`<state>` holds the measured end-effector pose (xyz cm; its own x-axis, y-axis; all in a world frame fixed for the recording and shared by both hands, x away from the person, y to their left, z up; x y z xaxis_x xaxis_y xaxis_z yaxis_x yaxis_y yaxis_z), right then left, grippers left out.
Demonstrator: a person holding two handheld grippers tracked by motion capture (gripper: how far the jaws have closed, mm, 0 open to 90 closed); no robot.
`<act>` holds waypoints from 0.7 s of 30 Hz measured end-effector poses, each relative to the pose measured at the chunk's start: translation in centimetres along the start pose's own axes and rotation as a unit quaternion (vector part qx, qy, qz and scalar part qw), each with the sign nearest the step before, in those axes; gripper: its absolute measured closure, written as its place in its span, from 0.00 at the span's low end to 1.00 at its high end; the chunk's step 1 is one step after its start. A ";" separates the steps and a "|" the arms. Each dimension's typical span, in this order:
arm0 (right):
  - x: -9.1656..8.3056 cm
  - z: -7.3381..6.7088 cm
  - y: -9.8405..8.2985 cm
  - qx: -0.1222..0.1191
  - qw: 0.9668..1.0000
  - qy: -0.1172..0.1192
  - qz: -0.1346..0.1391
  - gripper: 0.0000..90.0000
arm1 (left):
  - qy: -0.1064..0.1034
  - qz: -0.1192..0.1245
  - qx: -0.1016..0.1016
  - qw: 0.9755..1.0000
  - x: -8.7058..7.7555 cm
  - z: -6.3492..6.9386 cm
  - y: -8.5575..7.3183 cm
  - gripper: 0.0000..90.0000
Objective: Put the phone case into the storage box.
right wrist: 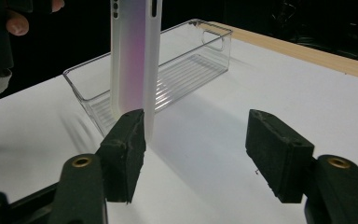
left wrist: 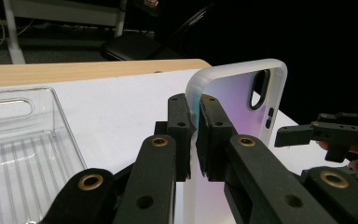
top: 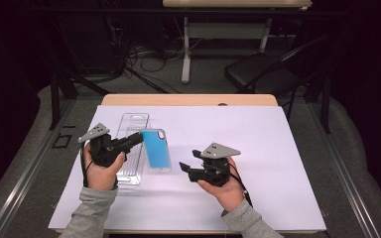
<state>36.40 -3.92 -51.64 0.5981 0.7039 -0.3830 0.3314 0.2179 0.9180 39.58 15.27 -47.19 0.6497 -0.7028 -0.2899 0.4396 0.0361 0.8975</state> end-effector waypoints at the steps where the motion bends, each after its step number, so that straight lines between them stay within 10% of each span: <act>1: 0.0 0.0 0.0 0.000 1.000 0.000 0.002 0.39 | 0.000 0.000 0.000 1.000 0.0 0.0 0.0 0.94; 11: -0.1 0.7 0.4 0.012 1.000 -0.020 0.014 0.16 | 0.004 0.004 0.001 1.000 -0.5 -0.3 0.1 0.94; 21: -0.3 1.0 0.5 0.019 0.999 -0.028 0.012 0.15 | 0.004 0.004 -0.001 1.000 -0.5 -0.4 0.1 0.94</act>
<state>37.08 -4.72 -51.20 0.6455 0.6700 -0.3666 0.3436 0.1739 0.9229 39.59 15.89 -47.11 0.6580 -0.6965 -0.2862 0.4357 0.0422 0.8991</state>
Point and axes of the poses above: each handheld gripper's, and its own axes: x roughly forward along the jaws, y roughly out of its top, z roughly to its right, the point moved 9 cm from there along x, roughly forward along the jaws, and after that the axes turned 1 degree about z, right-handed, at the moved point
